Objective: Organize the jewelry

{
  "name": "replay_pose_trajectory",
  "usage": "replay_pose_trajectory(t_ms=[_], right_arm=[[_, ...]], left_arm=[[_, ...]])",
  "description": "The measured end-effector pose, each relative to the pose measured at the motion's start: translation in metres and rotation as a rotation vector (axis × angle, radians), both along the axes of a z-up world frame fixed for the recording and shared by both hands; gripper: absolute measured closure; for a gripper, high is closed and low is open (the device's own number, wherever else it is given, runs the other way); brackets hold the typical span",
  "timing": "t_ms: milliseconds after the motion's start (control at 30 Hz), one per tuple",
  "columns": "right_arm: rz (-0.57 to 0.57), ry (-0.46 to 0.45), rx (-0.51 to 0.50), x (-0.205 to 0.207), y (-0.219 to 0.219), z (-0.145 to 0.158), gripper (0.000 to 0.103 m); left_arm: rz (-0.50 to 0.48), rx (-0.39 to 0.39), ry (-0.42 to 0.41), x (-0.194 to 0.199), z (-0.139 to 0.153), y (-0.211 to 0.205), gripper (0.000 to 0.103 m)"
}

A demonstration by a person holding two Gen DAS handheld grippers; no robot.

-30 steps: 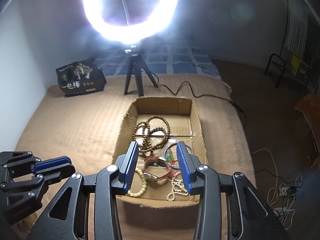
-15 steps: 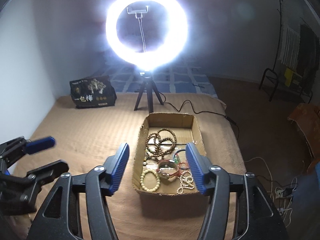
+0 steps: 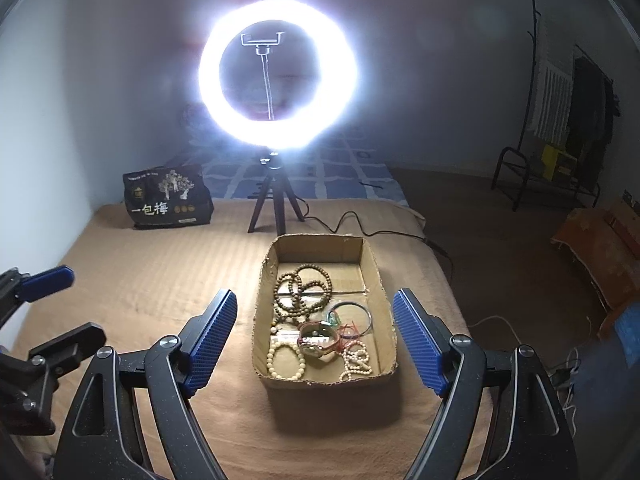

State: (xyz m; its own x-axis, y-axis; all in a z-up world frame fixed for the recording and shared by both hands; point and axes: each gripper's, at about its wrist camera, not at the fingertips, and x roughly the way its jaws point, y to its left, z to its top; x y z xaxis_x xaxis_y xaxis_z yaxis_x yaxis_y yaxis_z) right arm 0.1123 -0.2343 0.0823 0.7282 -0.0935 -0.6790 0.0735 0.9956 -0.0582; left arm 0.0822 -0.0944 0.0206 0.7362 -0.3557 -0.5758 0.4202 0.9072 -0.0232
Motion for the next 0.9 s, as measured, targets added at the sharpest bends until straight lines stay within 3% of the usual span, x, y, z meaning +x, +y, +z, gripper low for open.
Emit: replay_pose_trajectory(t_ms=[33, 100, 167, 900], right_arm=[[-0.007, -0.007, 0.000, 0.000, -0.001, 0.001, 0.023], [-0.018, -0.015, -0.001, -0.001, -0.003, 0.002, 0.023], [-0.022, -0.018, 0.000, -0.001, -0.003, 0.002, 0.023], [-0.025, -0.029, -0.028, 0.001, 0.002, -0.001, 0.023]], left_arm=[[0.003, 0.004, -0.006, -0.002, 0.001, 0.001, 0.020], [0.013, 0.004, -0.015, -0.005, 0.004, 0.003, 0.006], [0.023, -0.001, -0.037, -0.009, 0.007, 0.006, 0.002], [0.051, 0.073, -0.027, -0.011, -0.001, 0.005, 0.000]])
